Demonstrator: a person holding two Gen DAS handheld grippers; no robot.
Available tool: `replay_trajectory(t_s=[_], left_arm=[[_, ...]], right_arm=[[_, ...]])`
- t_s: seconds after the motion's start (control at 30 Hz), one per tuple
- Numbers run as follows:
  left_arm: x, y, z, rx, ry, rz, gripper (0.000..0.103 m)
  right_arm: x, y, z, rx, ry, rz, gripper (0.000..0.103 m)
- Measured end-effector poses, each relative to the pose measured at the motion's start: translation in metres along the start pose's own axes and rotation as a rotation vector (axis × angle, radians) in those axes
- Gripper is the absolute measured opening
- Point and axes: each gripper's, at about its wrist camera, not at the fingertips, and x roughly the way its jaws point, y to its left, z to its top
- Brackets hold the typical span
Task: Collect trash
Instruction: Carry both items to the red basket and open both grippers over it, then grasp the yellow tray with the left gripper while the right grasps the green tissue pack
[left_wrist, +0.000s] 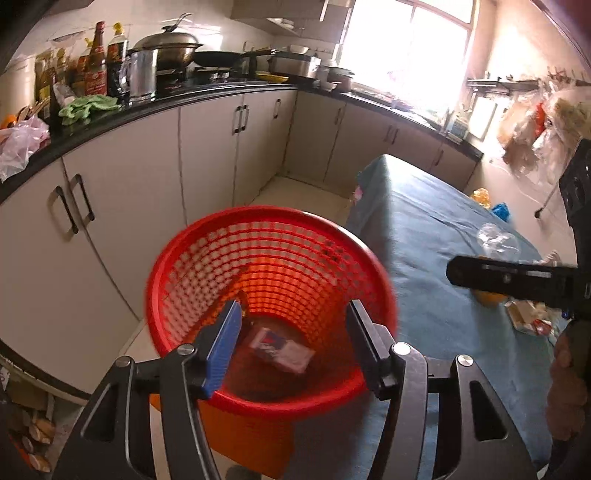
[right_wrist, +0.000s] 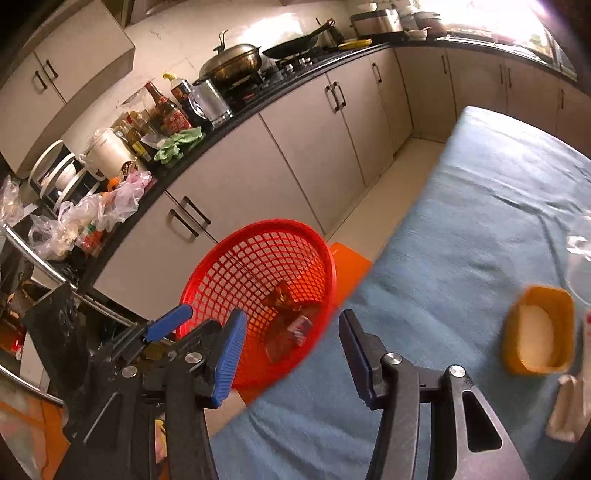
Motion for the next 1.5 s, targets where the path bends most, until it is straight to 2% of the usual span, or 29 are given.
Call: replay_trajectory(t_s=[0.27, 0.53, 0.67, 0.77, 1.07, 1.1, 1.2, 1.27, 1.4, 1.47, 1.5], left_arm=[[-0.012, -0.068, -0.016, 0.082, 0.016, -0.093, 0.062], [-0.003, -0.148, -0.017, 0.201, 0.069, -0.145, 0.064], [0.010, -0.177, -0.010, 0.216, 0.102, -0.148, 0.064], [0.024, -0.193, 0.001, 0.192, 0.137, -0.155, 0.064], [0.090, -0.224, 0.036, 0.155, 0.206, -0.055, 0.064], [0.100, -0.227, 0.037, 0.152, 0.224, -0.033, 0.063], [0.119, -0.236, 0.034, 0.173, 0.258, -0.010, 0.049], [0.127, -0.240, 0.030, 0.185, 0.271, 0.007, 0.038], [0.128, -0.249, 0.023, 0.216, 0.223, 0.024, 0.030], [0.127, -0.249, 0.020, 0.210, 0.199, 0.006, 0.012], [0.125, -0.250, 0.019, 0.212, 0.181, 0.008, 0.011]], right_arm=[[-0.062, -0.035, -0.054, 0.021, -0.046, -0.019, 0.056], [-0.149, -0.113, -0.098, 0.161, -0.161, -0.086, 0.056], [-0.191, -0.150, -0.113, 0.245, -0.242, -0.161, 0.057], [-0.216, -0.176, -0.123, 0.300, -0.298, -0.223, 0.059], [-0.255, -0.255, -0.143, 0.500, -0.367, -0.332, 0.059], [-0.258, -0.261, -0.144, 0.516, -0.373, -0.345, 0.059], [-0.266, -0.285, -0.154, 0.565, -0.382, -0.392, 0.059], [-0.264, -0.295, -0.156, 0.597, -0.376, -0.393, 0.059], [-0.259, -0.310, -0.160, 0.632, -0.351, -0.410, 0.059], [-0.252, -0.313, -0.159, 0.625, -0.326, -0.415, 0.059], [-0.248, -0.313, -0.158, 0.620, -0.311, -0.421, 0.059]])
